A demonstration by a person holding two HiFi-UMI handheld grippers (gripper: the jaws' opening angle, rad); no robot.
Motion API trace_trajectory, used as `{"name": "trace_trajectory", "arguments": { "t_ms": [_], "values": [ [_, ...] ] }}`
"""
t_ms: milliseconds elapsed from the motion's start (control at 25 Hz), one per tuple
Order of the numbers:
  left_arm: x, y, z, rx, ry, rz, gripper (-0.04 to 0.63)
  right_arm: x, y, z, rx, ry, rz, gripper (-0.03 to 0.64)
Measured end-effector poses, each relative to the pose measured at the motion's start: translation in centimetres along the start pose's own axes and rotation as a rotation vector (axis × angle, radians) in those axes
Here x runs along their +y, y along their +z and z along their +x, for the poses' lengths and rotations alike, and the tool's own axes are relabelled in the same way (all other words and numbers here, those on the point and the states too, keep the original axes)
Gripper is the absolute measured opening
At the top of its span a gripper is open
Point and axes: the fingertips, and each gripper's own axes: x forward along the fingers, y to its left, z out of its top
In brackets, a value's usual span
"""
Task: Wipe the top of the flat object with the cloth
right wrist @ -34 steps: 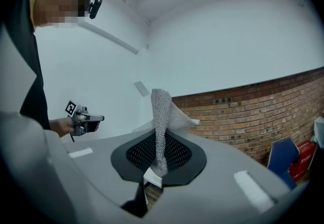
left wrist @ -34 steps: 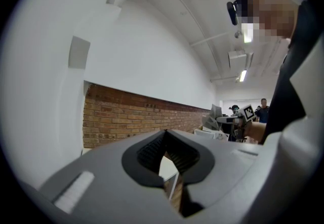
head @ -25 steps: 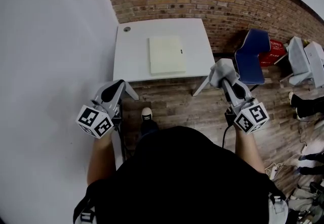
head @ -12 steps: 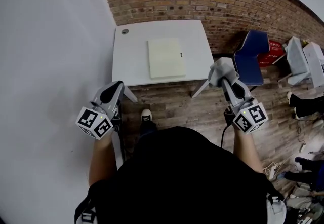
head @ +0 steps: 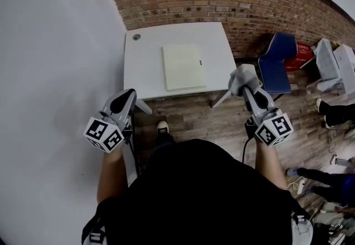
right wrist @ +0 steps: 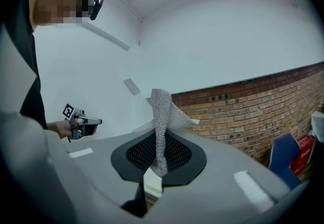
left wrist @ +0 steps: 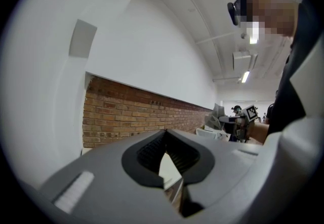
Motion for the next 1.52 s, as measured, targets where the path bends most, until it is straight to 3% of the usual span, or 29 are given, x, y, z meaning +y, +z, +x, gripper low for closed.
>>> {"name": "trace_trajectory", "arguments": {
  "t_ms": [720,920,1520],
  "values": [
    [4.6,-0.1,3.9,0.028,-0.004,-0.014,0.002,-2.0,-0.8,5.7,0.022,0.000,0.020,0.014],
    [6.1,-0.1,4.8,0.036,0.008,0.014,0.002,-2.2,-0.8,7.9,0.027,0.001,0.001,0.014],
    [12.1,1.0,9.1,0.041,-0.046,0.018,0.002,-3.1,-1.1,14.0,0.039,-0.028,0.042,0.014]
  ]
}}
